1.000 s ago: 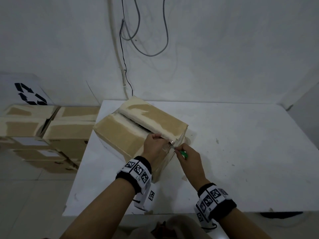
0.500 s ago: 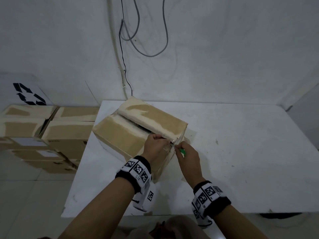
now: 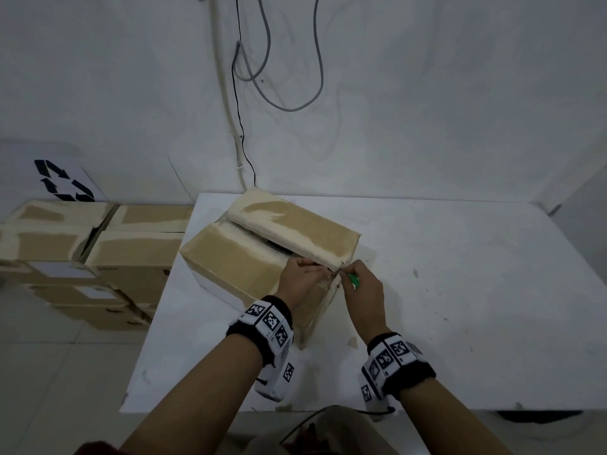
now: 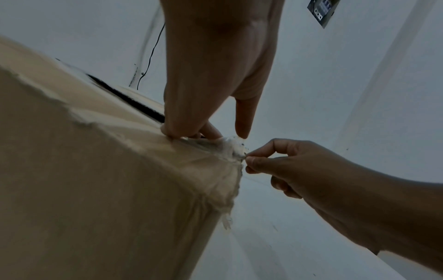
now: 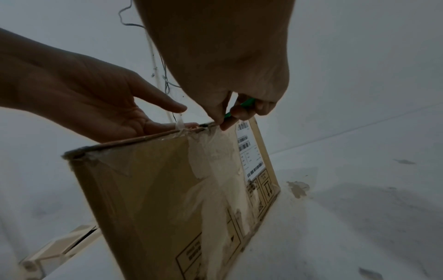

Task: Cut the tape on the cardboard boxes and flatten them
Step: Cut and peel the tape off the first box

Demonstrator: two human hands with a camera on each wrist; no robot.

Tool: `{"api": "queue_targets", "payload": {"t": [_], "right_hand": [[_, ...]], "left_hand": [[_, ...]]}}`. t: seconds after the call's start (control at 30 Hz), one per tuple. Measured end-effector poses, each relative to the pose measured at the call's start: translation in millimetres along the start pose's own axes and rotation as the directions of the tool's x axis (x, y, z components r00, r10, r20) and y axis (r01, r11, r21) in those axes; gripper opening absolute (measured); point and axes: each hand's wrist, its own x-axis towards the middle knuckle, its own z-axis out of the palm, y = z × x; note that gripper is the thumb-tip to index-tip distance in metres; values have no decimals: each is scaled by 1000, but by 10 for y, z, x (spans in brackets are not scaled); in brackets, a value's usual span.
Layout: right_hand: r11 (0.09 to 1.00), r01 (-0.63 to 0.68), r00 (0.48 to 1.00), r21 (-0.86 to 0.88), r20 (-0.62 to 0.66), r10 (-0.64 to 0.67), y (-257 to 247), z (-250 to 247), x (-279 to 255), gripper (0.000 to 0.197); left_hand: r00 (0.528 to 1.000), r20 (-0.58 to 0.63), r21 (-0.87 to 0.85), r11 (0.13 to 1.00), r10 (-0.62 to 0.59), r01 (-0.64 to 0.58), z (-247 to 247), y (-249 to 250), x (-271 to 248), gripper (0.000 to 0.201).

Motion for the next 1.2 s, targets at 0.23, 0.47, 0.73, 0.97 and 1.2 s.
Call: {"api": "queue_targets", "payload": {"t": [0.23, 0.47, 0.73, 0.97, 1.2], "right_hand": [[1000, 22, 999, -11, 35, -22, 63, -69, 54, 15], [998, -56, 998, -32, 23, 56, 203, -394, 364, 15], [985, -155, 983, 72, -91, 161, 144, -615, 351, 14], [995, -60, 991, 78, -119, 69, 101, -590, 585, 3], [998, -43, 995, -44, -89, 39, 241, -550, 666, 9]], "left_hand": [[989, -107, 125, 986, -99, 112, 160, 177, 143, 81], [949, -252, 178, 955, -189, 237, 339, 260, 135, 100], [978, -151, 308, 934, -141, 183, 303, 151, 234, 81], [925, 346, 610, 787, -159, -93, -310, 282, 163, 53], [953, 251, 961, 162, -167, -225, -779, 548, 272, 18]]}}
